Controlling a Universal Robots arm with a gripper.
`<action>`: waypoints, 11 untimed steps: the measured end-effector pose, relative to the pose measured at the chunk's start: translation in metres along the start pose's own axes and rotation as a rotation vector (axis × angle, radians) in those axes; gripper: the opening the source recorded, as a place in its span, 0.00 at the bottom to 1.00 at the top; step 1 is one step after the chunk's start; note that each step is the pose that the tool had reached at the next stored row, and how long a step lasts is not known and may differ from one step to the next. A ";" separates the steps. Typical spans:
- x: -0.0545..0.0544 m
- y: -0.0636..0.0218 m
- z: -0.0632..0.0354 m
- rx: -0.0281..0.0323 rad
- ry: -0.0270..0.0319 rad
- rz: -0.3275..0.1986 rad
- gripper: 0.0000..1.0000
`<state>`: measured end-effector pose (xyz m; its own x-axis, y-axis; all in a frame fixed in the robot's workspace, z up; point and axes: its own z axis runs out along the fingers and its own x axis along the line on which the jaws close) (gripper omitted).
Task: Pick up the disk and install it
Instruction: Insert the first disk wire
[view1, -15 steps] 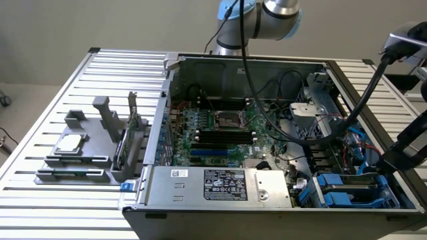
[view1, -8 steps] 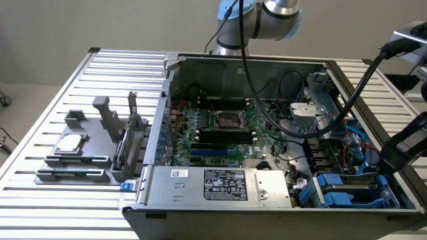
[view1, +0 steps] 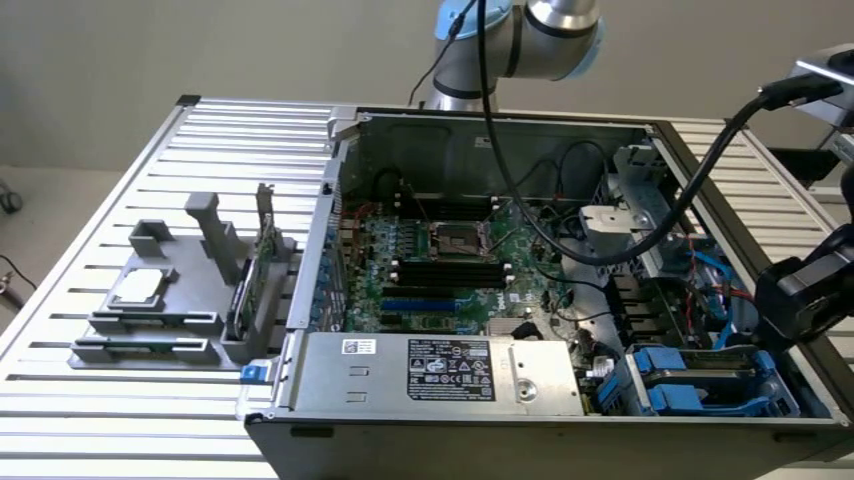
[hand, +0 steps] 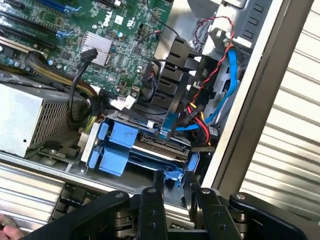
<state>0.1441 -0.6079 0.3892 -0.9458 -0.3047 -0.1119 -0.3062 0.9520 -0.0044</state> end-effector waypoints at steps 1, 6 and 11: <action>0.000 0.0000 0.0005 0.0021 0.0000 0.020 0.31; 0.000 0.0000 0.0031 0.0121 0.0005 0.109 0.31; 0.001 0.0000 0.0070 0.0218 0.0009 0.192 0.31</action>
<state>0.1441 -0.6079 0.3822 -0.9868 -0.1170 -0.1119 -0.1173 0.9931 -0.0045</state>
